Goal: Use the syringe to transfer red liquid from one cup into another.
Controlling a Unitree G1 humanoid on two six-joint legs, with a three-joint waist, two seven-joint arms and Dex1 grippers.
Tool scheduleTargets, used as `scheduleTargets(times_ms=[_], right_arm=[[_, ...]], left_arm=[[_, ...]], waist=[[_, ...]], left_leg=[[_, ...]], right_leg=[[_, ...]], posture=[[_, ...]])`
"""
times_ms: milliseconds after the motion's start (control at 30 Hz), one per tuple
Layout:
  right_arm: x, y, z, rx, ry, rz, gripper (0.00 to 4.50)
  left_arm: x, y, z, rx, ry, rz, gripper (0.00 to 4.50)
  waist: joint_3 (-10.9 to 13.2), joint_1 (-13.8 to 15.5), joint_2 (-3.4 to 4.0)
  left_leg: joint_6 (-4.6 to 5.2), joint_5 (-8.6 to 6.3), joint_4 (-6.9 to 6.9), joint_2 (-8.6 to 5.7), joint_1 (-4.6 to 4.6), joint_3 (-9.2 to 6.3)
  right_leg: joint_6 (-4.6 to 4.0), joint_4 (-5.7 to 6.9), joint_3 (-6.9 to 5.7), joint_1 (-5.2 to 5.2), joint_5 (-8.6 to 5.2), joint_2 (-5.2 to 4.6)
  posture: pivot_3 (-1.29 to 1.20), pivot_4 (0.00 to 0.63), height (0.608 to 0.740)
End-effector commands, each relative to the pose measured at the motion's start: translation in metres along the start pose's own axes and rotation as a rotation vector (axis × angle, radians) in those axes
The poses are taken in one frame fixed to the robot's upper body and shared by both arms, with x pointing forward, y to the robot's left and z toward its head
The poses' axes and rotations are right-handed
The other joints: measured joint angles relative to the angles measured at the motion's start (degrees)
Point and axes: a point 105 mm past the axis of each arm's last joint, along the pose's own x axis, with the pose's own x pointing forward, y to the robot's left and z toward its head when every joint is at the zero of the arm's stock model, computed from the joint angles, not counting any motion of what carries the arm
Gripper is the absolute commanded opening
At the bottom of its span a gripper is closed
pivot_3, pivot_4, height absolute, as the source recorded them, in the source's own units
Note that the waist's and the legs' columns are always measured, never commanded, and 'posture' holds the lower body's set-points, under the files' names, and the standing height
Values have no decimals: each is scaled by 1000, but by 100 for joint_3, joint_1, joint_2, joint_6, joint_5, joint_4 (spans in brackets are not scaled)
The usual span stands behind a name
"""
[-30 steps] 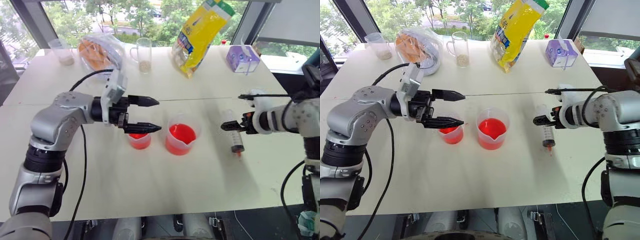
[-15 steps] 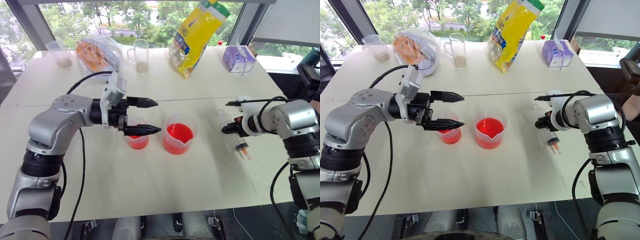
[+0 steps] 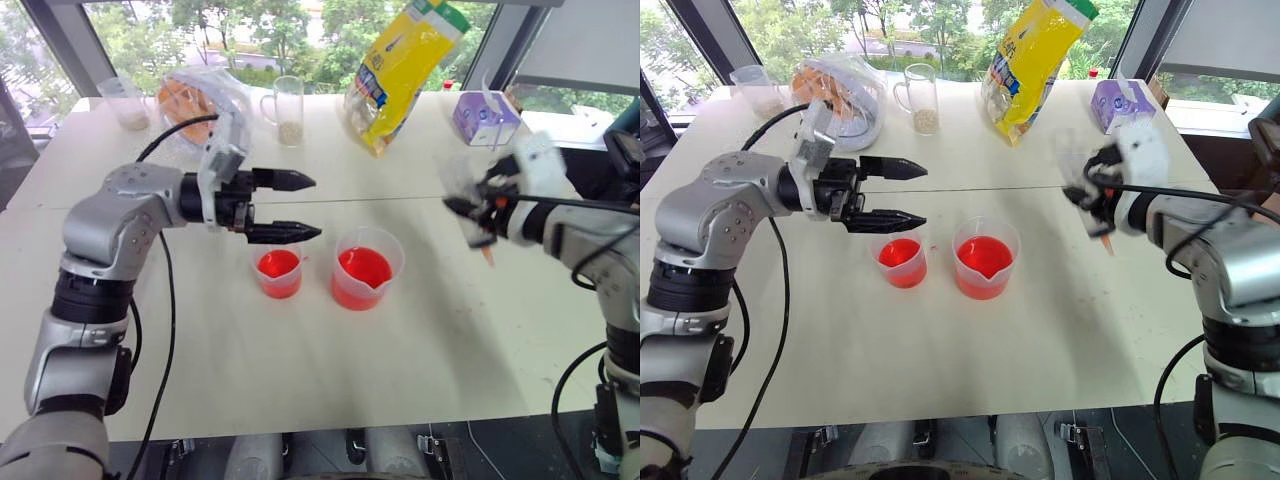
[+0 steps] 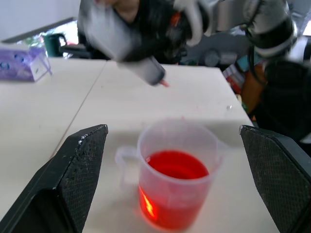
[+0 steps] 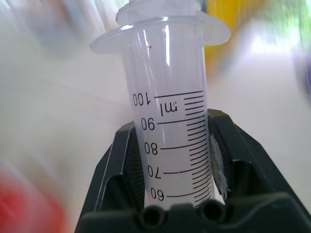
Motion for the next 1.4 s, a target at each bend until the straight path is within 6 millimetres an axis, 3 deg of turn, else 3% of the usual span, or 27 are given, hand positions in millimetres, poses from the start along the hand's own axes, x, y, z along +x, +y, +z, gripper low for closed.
scheduleTargets(times_ms=[33,200,467,700,933,1367,1400], right_arm=[[-19,35,56,1,-323,156,1410],[-12,69,44,78,-392,285,1410],[20,96,-20,127,-327,364,1410],[16,109,-69,100,-243,370,1410],[10,114,-82,95,-209,374,1410],[10,120,-81,68,-194,389,1410],[10,120,-81,67,-193,389,1410]], left_arm=[[2,3,12,51,-4,-33,4500],[1,9,25,63,-23,-49,4500],[0,10,38,59,-37,-74,4500],[12,8,40,77,-39,-100,4500],[27,12,28,71,-35,-93,4500],[46,9,21,16,-47,-121,4500],[46,9,20,14,-46,-121,4240]], waist=[[-1,-9,2],[0,-17,3],[0,-16,3],[0,-5,3],[0,-19,3],[-1,-18,3],[-1,-18,3]], left_leg=[[-1,1,0,1,0,-3],[-1,0,0,1,7,-4],[0,1,0,-7,6,-1],[-1,0,0,-6,4,-4],[-4,2,3,-5,11,-4],[-5,3,3,-5,14,-4],[-4,3,3,-5,14,-4]], right_leg=[[0,1,-2,0,0,0],[-1,3,-3,8,0,-1],[-2,4,-1,6,0,-2],[-2,3,-2,5,0,-2],[-2,9,-1,7,0,1],[-2,11,-1,10,0,1],[-2,10,-1,10,0,1]], posture=[[0,150,740],[0,150,740],[0,150,740],[0,150,740],[0,150,740],[0,150,740],[0,150,740]])
